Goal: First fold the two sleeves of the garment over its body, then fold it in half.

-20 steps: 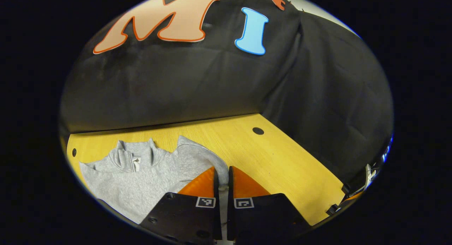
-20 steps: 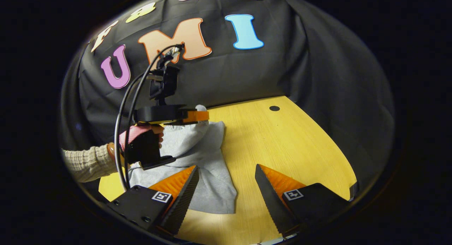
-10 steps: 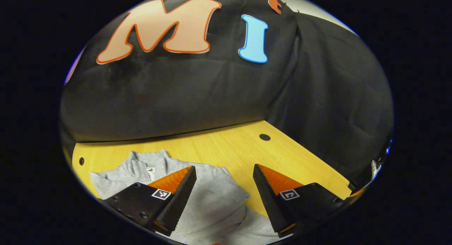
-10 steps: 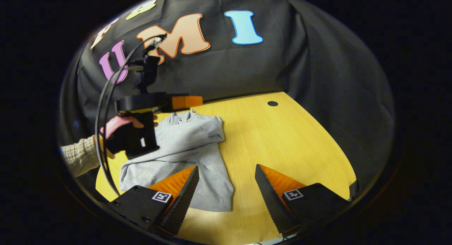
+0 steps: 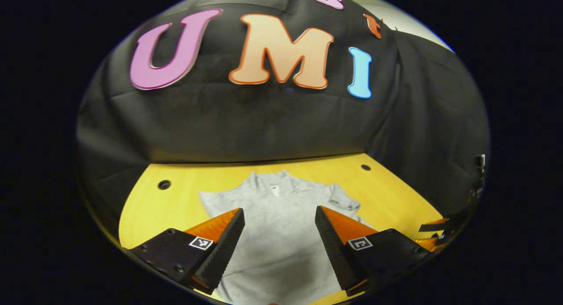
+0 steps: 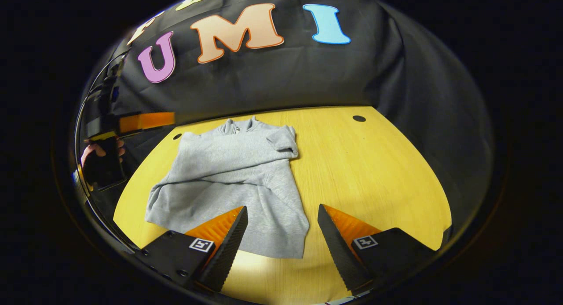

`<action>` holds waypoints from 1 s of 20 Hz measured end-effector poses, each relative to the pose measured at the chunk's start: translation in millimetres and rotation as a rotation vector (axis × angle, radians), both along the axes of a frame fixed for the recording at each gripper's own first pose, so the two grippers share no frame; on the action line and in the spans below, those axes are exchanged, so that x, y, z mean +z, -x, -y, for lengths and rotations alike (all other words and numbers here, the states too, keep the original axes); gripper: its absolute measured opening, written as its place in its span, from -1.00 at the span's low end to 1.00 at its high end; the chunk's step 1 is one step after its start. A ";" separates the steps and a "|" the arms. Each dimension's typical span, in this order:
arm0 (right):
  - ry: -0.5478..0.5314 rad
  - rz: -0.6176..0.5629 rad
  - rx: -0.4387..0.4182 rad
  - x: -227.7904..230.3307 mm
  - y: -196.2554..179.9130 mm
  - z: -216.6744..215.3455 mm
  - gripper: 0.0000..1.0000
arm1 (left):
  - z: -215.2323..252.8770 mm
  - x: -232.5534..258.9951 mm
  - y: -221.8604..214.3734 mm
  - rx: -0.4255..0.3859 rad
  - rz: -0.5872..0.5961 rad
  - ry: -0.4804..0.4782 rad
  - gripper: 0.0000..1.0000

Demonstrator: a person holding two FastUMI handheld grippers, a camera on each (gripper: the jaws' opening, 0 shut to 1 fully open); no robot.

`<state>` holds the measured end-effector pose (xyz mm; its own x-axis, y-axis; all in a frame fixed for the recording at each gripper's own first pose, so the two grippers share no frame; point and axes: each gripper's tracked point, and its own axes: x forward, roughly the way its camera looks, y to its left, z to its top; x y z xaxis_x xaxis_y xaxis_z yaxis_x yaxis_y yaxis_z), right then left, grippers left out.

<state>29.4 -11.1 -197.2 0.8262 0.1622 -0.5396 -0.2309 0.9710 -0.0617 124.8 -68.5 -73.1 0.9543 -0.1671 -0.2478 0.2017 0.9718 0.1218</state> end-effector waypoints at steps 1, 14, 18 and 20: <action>0.011 -0.011 0.007 -8.9 2.0 -1.5 0.98 | -26.7 -11.3 20.7 0.048 -0.015 0.005 0.89; 0.087 -0.118 -0.052 -87.4 14.4 10.2 0.98 | -99.0 -158.2 139.0 0.219 -0.288 0.043 0.89; 0.089 -0.136 -0.068 -97.0 12.1 12.2 0.93 | -95.6 -178.2 136.9 0.242 -0.321 0.039 0.90; 0.100 -0.140 -0.065 -98.9 13.6 11.9 0.98 | -92.4 -185.1 134.4 0.249 -0.334 0.036 0.90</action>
